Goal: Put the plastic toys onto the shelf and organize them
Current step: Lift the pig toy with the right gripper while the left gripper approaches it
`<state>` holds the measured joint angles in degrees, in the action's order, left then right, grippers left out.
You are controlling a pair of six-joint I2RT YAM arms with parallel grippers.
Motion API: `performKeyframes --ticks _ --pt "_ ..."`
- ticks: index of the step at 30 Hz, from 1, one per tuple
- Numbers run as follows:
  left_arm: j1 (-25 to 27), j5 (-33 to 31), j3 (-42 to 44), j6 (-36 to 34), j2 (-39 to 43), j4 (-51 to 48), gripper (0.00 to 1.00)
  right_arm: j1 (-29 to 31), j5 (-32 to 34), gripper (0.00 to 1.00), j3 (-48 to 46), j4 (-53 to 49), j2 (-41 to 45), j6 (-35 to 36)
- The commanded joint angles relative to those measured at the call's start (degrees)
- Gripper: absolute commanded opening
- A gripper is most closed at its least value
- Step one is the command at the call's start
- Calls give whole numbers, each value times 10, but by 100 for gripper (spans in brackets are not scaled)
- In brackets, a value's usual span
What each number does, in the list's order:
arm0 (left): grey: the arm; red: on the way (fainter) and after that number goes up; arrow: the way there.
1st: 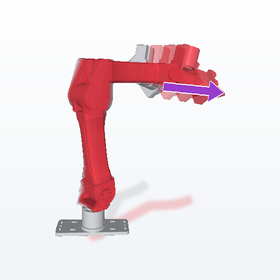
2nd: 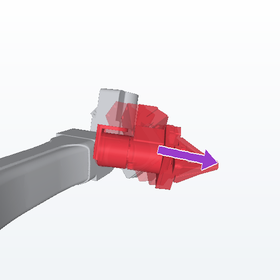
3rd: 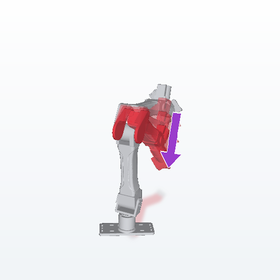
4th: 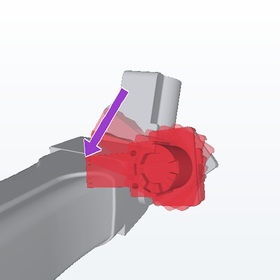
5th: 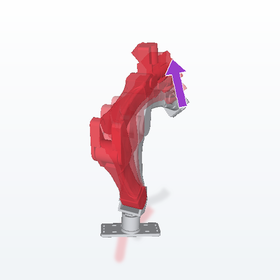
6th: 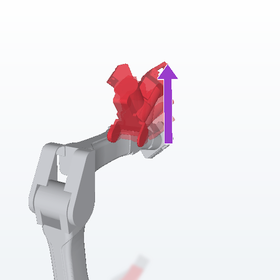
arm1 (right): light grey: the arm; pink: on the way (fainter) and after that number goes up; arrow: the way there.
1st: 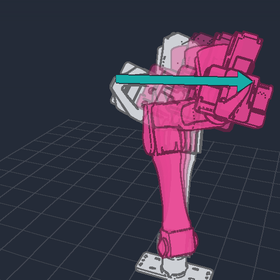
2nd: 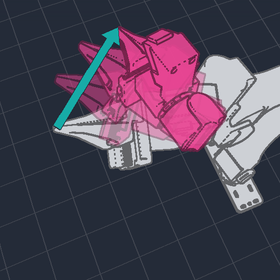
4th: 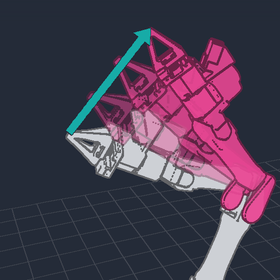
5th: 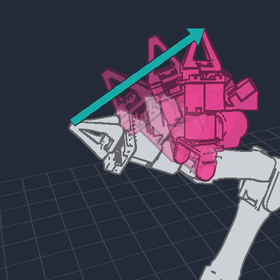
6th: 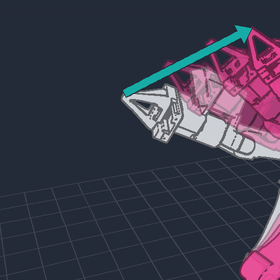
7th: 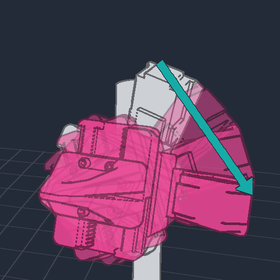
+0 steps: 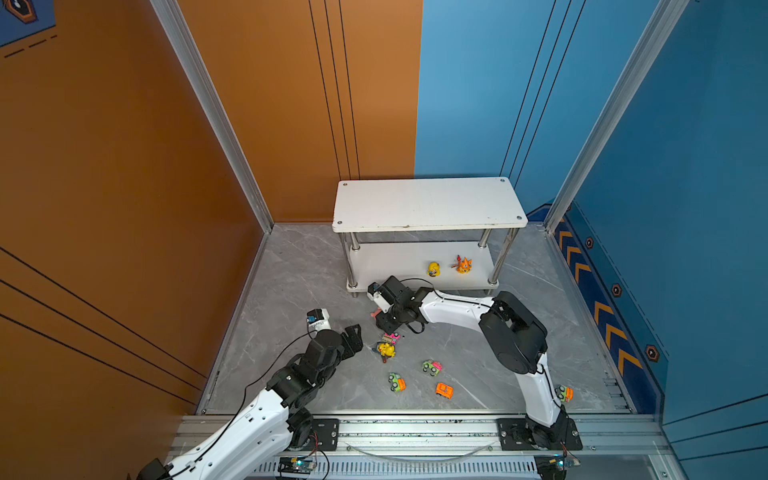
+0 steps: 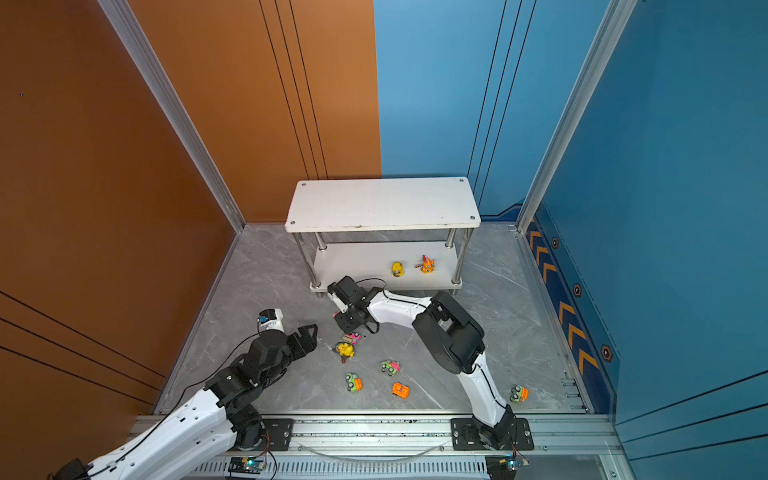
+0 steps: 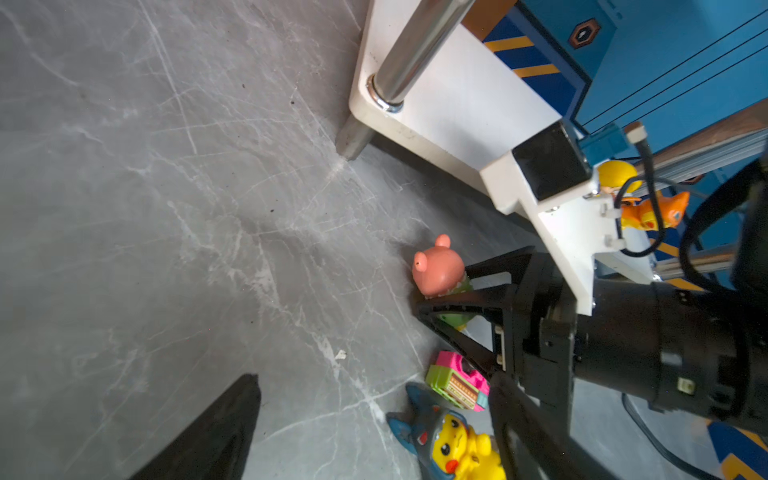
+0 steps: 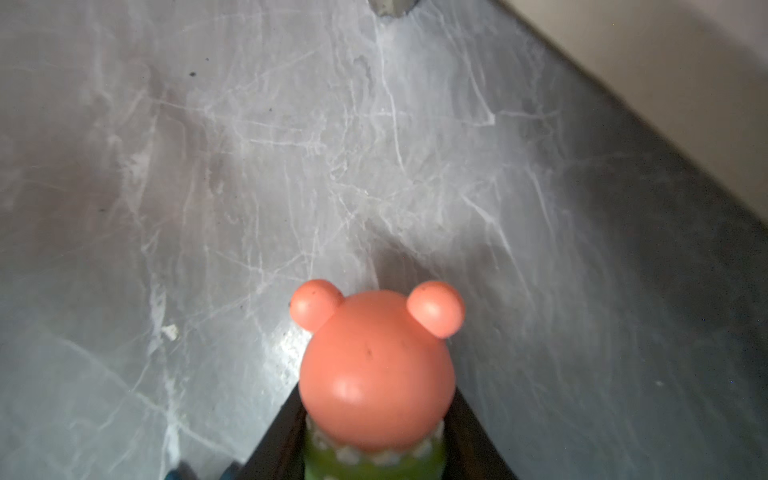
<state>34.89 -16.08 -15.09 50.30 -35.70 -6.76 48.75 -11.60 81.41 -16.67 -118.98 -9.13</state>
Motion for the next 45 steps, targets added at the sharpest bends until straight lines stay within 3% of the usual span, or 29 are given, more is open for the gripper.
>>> performKeyframes --ticks 1,3,8,14,21,35,43,45 --pt "-22 67 12 -35 21 79 88 -37 -184 11 -51 103 68 -67" --pt "-38 107 14 -49 33 114 90 -58 -279 9 -89 163 105 -110" --pt "-64 198 4 -59 33 202 99 -76 -435 6 -151 253 191 -176" --pt "-65 292 -28 -29 -9 312 98 -75 -511 5 -182 284 260 -205" --pt "-66 337 -23 42 -15 440 98 -75 -521 3 -187 275 295 -208" --pt "-58 386 -9 111 -54 577 97 -71 -524 0 -179 296 297 -218" --pt "-43 398 -34 93 -90 561 100 -50 -535 0 -151 228 299 -172" --pt "-30 409 -49 87 -106 561 95 -49 -534 0 -148 222 299 -165"
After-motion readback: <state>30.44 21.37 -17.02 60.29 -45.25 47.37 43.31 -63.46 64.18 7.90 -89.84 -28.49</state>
